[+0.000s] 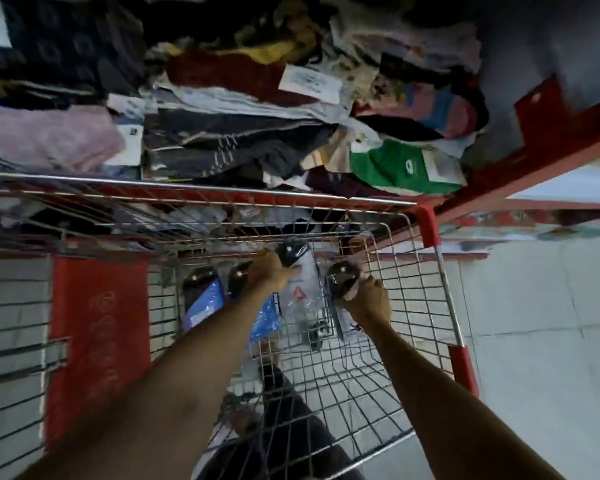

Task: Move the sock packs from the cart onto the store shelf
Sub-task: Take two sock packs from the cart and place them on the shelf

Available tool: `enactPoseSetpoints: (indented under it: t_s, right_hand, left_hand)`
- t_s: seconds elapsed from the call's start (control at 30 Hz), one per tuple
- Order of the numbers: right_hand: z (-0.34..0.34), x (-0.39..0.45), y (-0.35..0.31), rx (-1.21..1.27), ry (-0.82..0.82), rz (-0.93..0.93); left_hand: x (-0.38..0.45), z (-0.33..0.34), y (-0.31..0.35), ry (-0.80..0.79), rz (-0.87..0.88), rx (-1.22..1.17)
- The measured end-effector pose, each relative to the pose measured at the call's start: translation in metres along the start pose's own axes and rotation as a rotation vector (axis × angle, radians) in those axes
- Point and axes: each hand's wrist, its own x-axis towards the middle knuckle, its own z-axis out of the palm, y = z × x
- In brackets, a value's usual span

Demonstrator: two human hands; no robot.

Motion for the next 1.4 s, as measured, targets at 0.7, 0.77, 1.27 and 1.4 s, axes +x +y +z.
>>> enactPoseSetpoints:
  t_s: [0.7,0.77,1.27,1.4]
  right_hand:
    - [-0.012,-0.028,-0.001,0.210,0.161,0.044]
    - [-0.027,-0.049,-0.006,0.239,0.213,-0.012]
    - [-0.146,-0.166,-0.079,0.459,0.603,-0.366]
    - [-0.186,-0.189,-0.099,0.518,0.703,-0.424]
  left_hand:
    - [-0.037,0.015,0.025,0.125,-0.127,-0.267]
    - [-0.064,-0.004,0.021,0.173,-0.080,-0.281]
    - [-0.222,-0.152,0.019,0.658,0.322,-0.397]
    - [-0.253,-0.185,0.035,0.811,0.400,-0.405]
